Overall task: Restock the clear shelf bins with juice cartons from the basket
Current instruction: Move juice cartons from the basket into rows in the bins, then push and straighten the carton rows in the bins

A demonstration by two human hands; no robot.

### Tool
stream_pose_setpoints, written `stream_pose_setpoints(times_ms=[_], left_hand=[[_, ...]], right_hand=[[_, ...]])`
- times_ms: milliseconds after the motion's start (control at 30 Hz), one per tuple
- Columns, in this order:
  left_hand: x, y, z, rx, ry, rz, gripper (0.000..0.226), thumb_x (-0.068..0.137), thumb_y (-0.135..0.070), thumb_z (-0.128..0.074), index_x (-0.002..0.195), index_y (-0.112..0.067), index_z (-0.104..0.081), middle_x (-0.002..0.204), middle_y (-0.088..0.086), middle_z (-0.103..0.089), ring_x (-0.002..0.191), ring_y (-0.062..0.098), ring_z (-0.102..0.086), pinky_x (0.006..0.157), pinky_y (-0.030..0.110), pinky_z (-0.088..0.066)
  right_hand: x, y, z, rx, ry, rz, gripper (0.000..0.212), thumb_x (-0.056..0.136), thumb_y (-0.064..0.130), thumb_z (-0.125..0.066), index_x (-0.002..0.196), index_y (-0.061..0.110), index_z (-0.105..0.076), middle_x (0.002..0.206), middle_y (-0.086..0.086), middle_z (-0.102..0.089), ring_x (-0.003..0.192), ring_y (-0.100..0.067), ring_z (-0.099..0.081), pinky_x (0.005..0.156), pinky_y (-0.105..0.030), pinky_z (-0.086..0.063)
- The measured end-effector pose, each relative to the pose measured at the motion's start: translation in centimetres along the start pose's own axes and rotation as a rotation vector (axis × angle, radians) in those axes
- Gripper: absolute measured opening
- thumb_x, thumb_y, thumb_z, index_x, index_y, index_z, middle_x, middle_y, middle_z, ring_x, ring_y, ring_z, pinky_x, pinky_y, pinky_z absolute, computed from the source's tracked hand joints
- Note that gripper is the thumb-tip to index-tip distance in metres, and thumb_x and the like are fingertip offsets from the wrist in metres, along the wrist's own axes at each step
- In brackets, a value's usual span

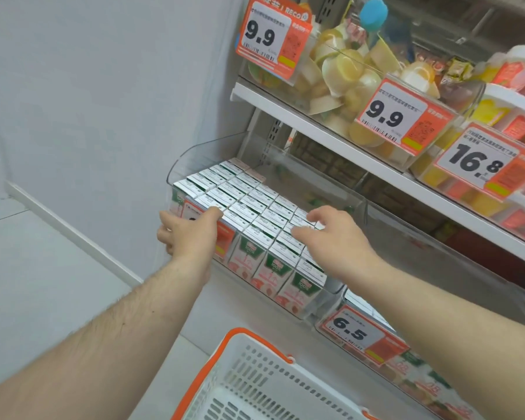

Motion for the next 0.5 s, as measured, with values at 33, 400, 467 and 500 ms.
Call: stream_pose_setpoints(times_ms=[33, 400, 467, 500], left_hand=[[0.0, 0.4, 0.0, -0.023, 0.018, 0.05, 0.093, 0.08, -0.037, -0.067, 0.153, -0.026, -0.01, 0.155, 0.001, -0.012, 0.138, 0.029, -0.027, 0.101, 0.044, -0.032], [0.7, 0.7, 0.3, -0.114, 0.008, 0.073, 0.064, 0.064, -0.056, -0.057, 0.114, -0.023, -0.037, 0.121, 0.007, -0.055, 0.102, 0.03, -0.059, 0.075, 0.041, -0.05], [0.8, 0.8, 0.1, -0.121, 0.004, 0.083, 0.064, 0.068, -0.056, -0.054, 0.119, -0.018, -0.046, 0.118, 0.008, -0.06, 0.105, 0.031, -0.061, 0.085, 0.045, -0.051], [0.8, 0.7, 0.0, -0.15, 0.01, 0.07, 0.057, 0.072, -0.054, -0.054, 0.116, -0.017, -0.054, 0.112, 0.007, -0.064, 0.102, 0.028, -0.062, 0.083, 0.041, -0.051]], right_hand=[[-0.2, 0.8, -0.6, -0.192, -0.025, 0.138, 0.043, 0.092, 0.045, -0.054, 0.129, 0.022, -0.053, 0.138, 0.0, -0.045, 0.091, -0.013, -0.059, 0.078, -0.033, -0.046], [2.0, 5.3, -8.5, -0.923, -0.094, 0.583, 0.05, 0.102, 0.056, -0.027, 0.112, 0.015, -0.055, 0.103, -0.005, -0.065, 0.089, -0.027, -0.065, 0.065, -0.034, -0.033], [2.2, 5.6, -8.8, -0.928, -0.049, 0.631, 0.049, 0.104, 0.054, -0.025, 0.108, 0.015, -0.056, 0.101, -0.004, -0.067, 0.089, -0.027, -0.066, 0.064, -0.033, -0.033], [2.2, 5.7, -8.9, -0.926, -0.029, 0.651, 0.049, 0.104, 0.053, -0.025, 0.106, 0.015, -0.056, 0.101, -0.004, -0.067, 0.089, -0.027, -0.066, 0.064, -0.033, -0.033]])
Point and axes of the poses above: each hand's wrist, its own x-axis towards the middle knuckle, its own z-axis out of the back of the hand, y = z × x, the point moved 6 cm from there along x, towards the middle knuckle
